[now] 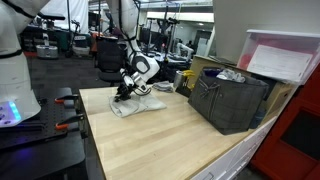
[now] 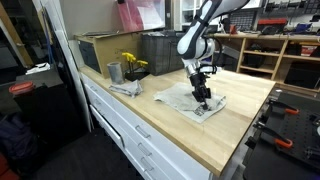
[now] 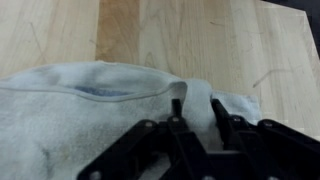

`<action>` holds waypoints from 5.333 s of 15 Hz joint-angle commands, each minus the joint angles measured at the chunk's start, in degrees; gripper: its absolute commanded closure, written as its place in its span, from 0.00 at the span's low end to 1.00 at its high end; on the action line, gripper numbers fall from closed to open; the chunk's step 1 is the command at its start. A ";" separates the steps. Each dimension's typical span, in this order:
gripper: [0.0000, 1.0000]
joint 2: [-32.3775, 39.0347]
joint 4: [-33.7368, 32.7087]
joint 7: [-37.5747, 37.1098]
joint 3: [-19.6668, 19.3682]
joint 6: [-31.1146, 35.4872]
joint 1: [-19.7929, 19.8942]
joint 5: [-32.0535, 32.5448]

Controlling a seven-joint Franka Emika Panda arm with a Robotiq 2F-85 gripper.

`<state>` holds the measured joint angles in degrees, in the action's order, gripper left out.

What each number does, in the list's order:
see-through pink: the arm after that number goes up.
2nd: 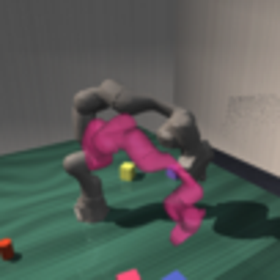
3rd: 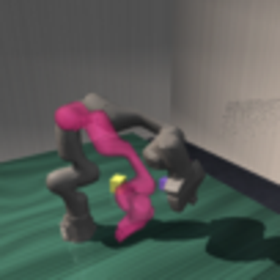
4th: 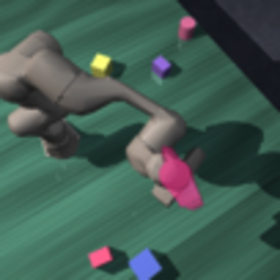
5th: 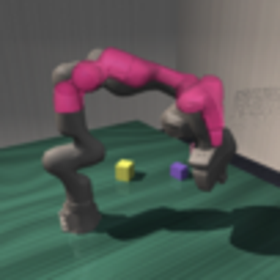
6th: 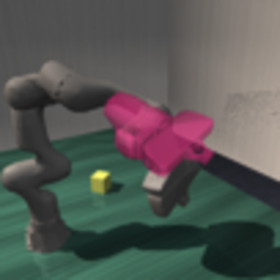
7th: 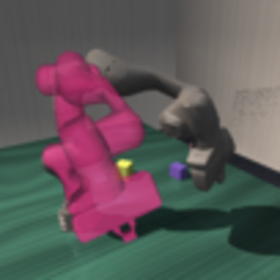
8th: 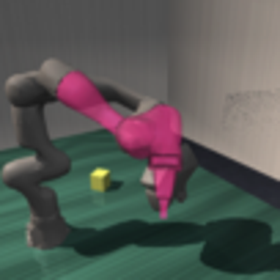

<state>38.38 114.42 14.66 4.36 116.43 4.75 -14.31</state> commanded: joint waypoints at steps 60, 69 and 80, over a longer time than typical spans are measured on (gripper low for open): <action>1.00 -19.76 19.36 6.15 4.88 18.02 -9.67 21.37; 1.00 -24.49 22.05 -3.13 4.62 28.60 -14.52 27.32; 0.52 -27.04 22.61 -7.69 3.19 30.70 -15.93 34.00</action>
<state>14.68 134.60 9.05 8.60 145.49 -10.96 17.35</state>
